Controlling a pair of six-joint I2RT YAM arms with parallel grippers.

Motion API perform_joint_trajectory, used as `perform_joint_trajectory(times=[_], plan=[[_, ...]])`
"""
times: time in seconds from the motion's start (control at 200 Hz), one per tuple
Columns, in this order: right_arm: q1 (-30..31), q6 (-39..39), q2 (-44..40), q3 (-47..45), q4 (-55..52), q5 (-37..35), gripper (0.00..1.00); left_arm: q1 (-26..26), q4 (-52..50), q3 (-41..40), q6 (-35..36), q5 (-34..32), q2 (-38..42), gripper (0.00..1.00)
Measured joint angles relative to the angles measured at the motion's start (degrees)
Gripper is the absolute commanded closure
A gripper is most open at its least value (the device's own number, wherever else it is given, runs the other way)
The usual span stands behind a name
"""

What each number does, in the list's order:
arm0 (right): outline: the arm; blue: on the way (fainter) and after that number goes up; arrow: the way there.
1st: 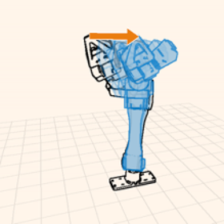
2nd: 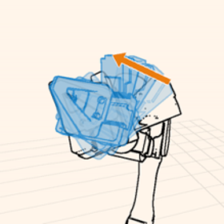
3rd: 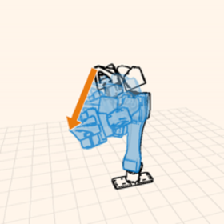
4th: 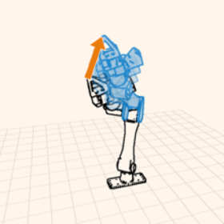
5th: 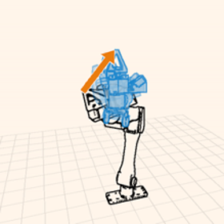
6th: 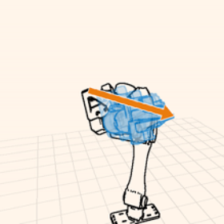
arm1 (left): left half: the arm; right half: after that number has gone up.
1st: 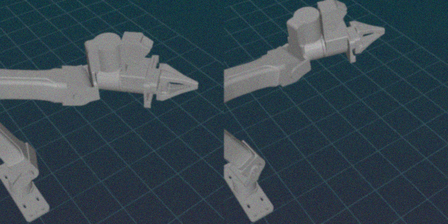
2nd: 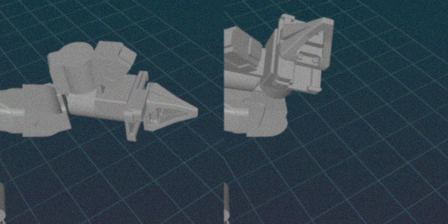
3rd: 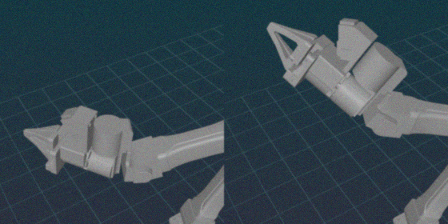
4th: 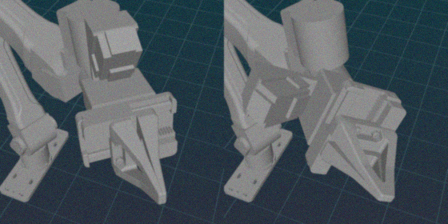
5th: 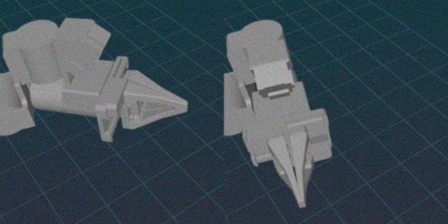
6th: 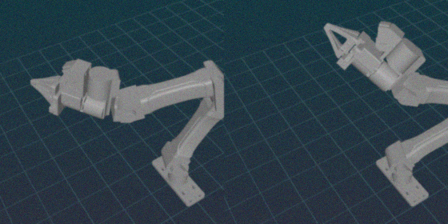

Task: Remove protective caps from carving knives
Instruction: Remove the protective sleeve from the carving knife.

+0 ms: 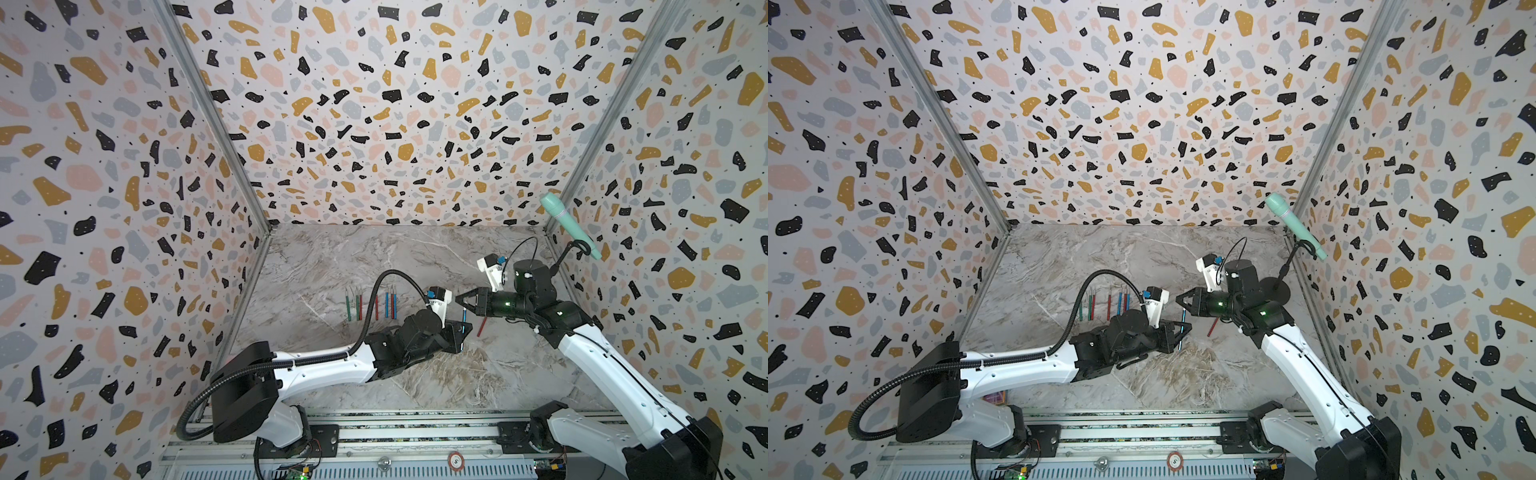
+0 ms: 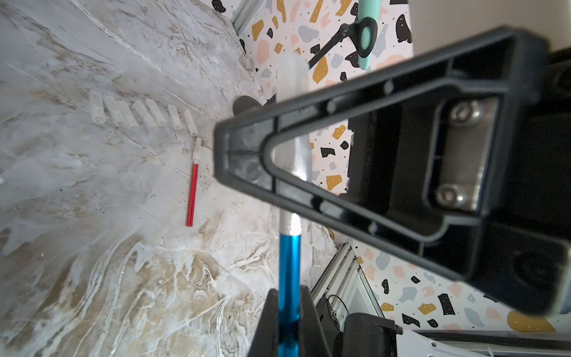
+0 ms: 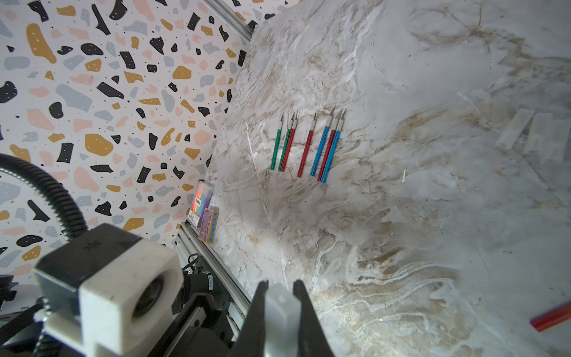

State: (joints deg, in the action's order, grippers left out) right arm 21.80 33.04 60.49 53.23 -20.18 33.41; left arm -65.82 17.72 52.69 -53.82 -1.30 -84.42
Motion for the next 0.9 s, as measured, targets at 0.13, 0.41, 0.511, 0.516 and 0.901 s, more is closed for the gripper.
perform_joint_trajectory(times=[0.13, 0.41, 0.511, 0.516, 0.901], plan=[[-0.1, 1.1, -1.2, -0.8, 1.8, -0.9, 1.00, 0.0, 0.9, -0.1, -0.1, -0.2, 0.0, 1.00], [-6.8, 0.9, 3.5, 4.5, 7.0, -7.9, 1.00, -1.6, -2.7, -3.7, -1.6, 1.1, 0.5, 1.00], [-9.8, 0.2, 5.1, 8.9, 10.1, -12.2, 1.00, -2.6, -7.5, -5.3, -1.9, 2.3, 0.4, 1.00], [-9.8, 0.2, 5.1, 9.0, 10.1, -12.3, 1.00, -2.6, -7.6, -5.3, -1.9, 2.3, 0.4, 1.00], [-9.5, -4.6, 9.7, 18.1, -0.2, -19.5, 1.00, 12.1, -18.6, -0.9, -0.2, -1.3, -0.2, 1.00]])
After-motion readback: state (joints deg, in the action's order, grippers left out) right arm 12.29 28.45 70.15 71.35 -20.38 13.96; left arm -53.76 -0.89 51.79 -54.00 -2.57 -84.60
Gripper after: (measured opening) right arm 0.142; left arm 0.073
